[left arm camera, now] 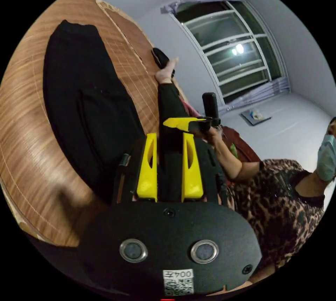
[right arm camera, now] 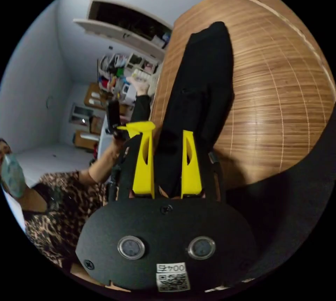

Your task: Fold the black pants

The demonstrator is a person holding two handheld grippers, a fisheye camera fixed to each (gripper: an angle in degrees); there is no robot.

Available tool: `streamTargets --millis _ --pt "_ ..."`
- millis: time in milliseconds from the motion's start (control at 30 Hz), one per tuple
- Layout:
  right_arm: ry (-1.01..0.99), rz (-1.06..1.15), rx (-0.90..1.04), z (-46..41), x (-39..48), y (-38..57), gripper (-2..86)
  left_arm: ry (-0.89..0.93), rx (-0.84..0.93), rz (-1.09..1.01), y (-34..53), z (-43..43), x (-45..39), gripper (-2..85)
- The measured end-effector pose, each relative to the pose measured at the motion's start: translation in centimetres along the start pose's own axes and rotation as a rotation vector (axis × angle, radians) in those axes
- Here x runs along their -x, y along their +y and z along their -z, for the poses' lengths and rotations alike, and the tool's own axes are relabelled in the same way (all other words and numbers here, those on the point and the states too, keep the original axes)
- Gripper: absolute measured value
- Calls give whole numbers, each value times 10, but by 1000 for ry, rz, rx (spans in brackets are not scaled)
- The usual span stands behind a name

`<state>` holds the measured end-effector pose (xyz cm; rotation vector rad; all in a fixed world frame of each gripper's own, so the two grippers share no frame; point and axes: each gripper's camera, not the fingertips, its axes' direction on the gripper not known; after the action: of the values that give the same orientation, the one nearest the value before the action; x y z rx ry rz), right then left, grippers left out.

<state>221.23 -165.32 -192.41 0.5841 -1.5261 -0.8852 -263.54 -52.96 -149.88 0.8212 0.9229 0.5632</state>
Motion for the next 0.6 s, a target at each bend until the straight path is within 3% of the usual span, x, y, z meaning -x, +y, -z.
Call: streamTargets --millis 200,333,433,600 --pt "-178 -224 -36 13 -78 -71 151 -324 -20 -9 -14 -39 40 46" --pt "-184 -276 61 6 -102 -109 159 -259 -90 79 -7 -20 61 17" --pt "-168 -266 106 5 -112 -133 150 -324 -62 40 -13 -21 52 11" --pt "-200 -149 126 2 -116 -157 67 -398 -58 4 -16 -19 39 8"
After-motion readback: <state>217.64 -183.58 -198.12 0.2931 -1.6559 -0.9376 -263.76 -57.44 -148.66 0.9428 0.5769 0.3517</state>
